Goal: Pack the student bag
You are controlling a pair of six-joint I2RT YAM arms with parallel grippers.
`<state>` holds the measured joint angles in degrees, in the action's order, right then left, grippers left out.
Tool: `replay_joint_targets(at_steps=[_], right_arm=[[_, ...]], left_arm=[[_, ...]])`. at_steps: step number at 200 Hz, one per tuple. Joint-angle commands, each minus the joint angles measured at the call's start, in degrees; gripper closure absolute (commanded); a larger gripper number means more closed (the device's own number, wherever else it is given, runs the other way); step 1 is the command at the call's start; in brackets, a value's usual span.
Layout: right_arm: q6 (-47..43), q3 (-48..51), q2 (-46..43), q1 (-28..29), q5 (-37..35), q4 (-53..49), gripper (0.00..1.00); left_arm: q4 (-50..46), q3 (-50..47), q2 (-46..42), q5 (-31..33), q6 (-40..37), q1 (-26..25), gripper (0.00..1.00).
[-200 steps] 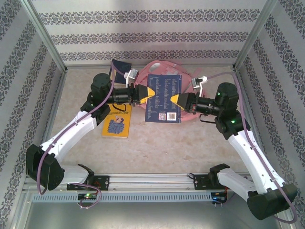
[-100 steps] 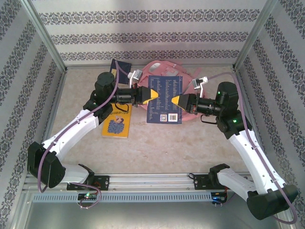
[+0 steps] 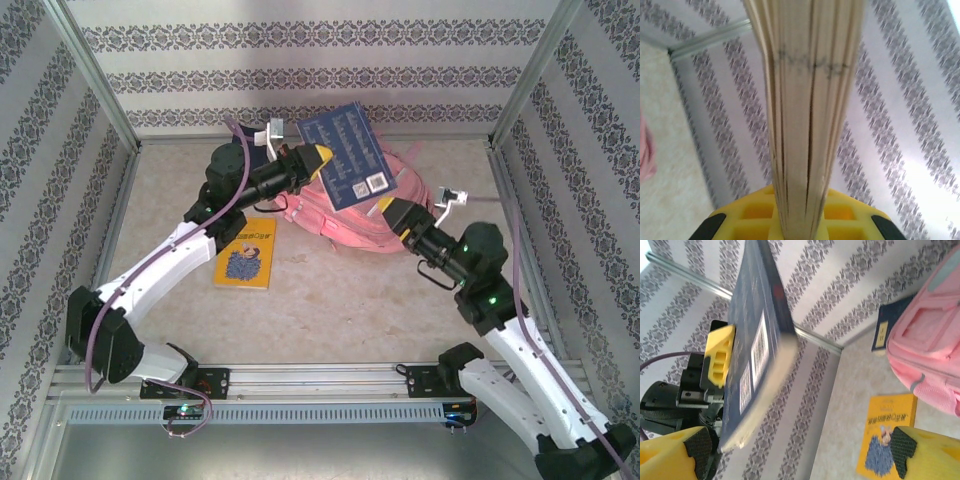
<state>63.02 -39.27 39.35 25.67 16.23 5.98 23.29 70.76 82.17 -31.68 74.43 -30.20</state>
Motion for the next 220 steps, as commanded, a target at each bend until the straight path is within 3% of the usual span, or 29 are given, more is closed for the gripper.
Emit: replay_joint_targets(at_steps=[1, 50, 87, 148, 179, 189, 220], right_arm=[[-0.2, 0.0, 1.2, 3.7, -15.1, 14.1, 0.06], [5.7, -2.0, 11.3, 4.6, -12.3, 29.2, 0.05], [7.5, -4.2, 15.3, 4.7, -15.0, 30.7, 0.13], [13.0, -8.3, 23.6, 4.4, -15.2, 35.0, 0.60], [12.2, -8.4, 23.7, 4.3, -15.8, 33.5, 0.95], [11.5, -7.5, 22.3, 3.8, -16.9, 31.4, 1.00], [9.3, -7.3, 16.2, -1.6, -14.6, 14.1, 1.00]], left_arm=[[12.8, 3.5, 3.2, 6.4, 6.9, -1.8, 1.00], [12.1, 6.3, 5.6, 6.9, 6.5, -3.8, 1.00], [13.8, 6.0, 6.2, 6.9, 7.1, -4.3, 1.00], [12.3, 6.6, 6.7, 7.0, 5.5, -4.7, 1.00], [9.1, 6.6, 6.7, 6.9, 3.9, -4.7, 1.00], [7.2, 6.6, 6.4, 6.8, 2.7, -4.7, 0.92], [-8.1, 10.7, 6.6, 3.6, -7.7, -3.9, 0.45]])
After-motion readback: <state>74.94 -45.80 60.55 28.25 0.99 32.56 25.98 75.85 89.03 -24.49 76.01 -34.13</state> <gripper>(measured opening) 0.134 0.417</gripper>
